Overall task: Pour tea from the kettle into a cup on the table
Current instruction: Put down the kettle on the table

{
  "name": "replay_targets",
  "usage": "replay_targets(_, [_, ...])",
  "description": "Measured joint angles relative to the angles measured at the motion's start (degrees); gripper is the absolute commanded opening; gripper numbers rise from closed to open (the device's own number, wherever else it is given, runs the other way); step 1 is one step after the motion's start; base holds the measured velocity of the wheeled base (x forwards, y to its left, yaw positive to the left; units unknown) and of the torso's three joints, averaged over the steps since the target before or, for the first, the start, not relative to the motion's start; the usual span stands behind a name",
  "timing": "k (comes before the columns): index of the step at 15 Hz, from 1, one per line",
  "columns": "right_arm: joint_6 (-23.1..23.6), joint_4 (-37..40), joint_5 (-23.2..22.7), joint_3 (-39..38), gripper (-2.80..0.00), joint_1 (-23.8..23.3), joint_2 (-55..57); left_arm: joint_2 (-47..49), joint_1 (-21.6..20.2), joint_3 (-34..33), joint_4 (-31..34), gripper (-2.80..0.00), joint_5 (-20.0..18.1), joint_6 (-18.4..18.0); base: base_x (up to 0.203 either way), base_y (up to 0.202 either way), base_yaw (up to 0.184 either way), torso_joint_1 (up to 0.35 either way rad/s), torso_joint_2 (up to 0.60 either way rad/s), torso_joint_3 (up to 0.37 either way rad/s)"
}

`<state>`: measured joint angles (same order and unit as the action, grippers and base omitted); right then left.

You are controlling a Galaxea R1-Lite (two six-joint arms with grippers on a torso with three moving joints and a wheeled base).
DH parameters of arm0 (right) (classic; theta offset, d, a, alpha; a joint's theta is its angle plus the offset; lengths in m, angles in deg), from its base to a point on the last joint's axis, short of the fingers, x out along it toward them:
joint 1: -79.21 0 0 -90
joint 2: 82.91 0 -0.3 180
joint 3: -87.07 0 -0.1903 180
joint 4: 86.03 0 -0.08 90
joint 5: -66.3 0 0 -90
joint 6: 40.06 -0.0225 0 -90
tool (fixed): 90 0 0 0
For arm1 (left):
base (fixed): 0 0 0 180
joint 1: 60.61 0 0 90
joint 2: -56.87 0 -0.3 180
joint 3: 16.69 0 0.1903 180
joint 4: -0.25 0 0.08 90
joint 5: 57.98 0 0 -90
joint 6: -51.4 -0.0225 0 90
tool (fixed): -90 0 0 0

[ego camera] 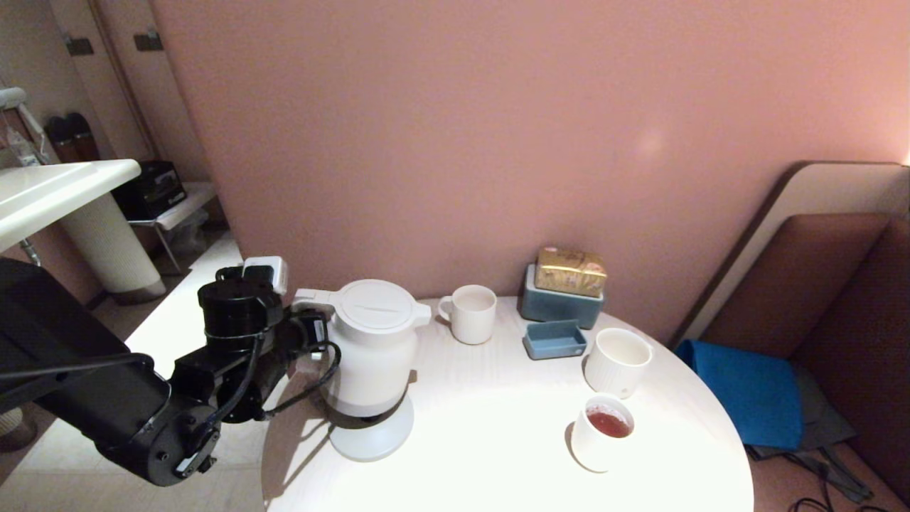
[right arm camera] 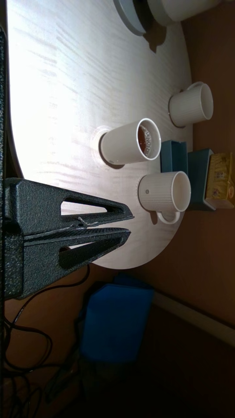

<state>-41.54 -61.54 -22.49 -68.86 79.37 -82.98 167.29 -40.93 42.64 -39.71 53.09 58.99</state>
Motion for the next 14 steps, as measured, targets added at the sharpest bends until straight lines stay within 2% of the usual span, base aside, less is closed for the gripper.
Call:
replay_targets(4, [0.0,-0.02,0.0,0.0,-2.8,0.0,0.0,0.55,-0.33,-5.74,-0.23,-2.8,0.06,7.48,0.0,0.0,0.0,0.0,0.0,0.0])
replay_targets(6, [0.0,0.01,0.01,0.0,-2.8,0.0,0.0,1.0,-0.35,-7.55,-0.85,-2.8,0.17,9.01,0.0,0.0,0.0,0.0,0.0,0.0])
replay_targets(8, [0.01,0.01,0.03,0.0,-2.8,0.0,0.0,2.3,-0.39,-8.81,-4.41,-2.8,0.07,9.07,0.0,0.0,0.0,0.0,0.0,0.0])
replay_targets(14, [0.01,0.02,0.02,0.0,-2.8,0.0,0.0,10.1,-0.33,-11.3,-19.7,-2.8,0.04,4.33,0.0,0.0,0.0,0.0,0.0,0.0])
